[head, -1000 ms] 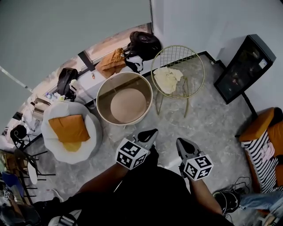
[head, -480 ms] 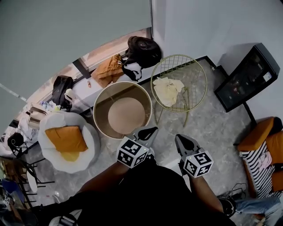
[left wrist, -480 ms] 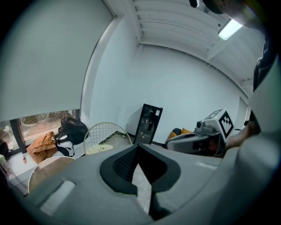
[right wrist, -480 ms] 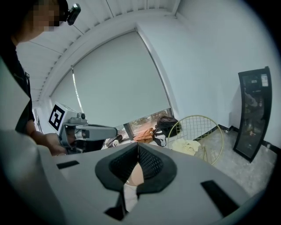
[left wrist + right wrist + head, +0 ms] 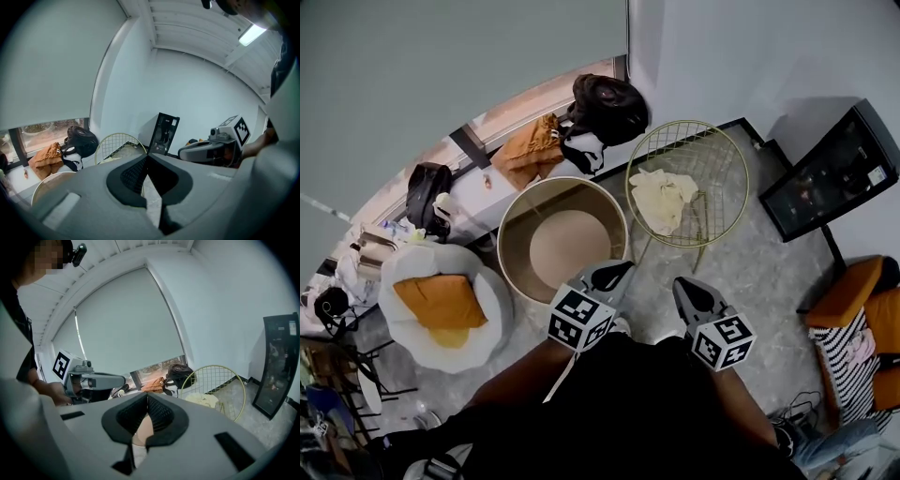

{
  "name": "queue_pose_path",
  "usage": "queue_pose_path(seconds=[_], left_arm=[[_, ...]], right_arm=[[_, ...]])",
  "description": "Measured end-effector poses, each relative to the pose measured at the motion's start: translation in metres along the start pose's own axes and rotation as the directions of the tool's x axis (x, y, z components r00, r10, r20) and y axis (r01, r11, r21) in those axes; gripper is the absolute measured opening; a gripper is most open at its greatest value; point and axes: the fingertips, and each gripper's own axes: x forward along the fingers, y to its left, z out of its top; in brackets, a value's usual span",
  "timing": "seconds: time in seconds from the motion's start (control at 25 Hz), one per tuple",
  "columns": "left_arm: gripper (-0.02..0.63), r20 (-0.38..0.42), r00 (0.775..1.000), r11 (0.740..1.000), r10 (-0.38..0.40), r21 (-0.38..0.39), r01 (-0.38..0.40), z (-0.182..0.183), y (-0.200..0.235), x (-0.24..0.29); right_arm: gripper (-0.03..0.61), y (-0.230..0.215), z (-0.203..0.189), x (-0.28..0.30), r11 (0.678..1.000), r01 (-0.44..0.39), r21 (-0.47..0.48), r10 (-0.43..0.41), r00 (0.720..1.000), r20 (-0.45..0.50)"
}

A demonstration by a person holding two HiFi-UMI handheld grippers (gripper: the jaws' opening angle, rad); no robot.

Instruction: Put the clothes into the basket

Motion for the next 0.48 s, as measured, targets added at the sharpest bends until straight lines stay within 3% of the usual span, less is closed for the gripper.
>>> queue_pose_path(seconds=[0.48], left_arm=[[0.0,-0.005,0.996,0.995,0.092,-0.036,-0.092,0.008,0.049,0.025]], right_arm=[[0.015,-0.045,0.021,0.05,0.999,-0.034,-0.001,0.034,0.999,-0.032]])
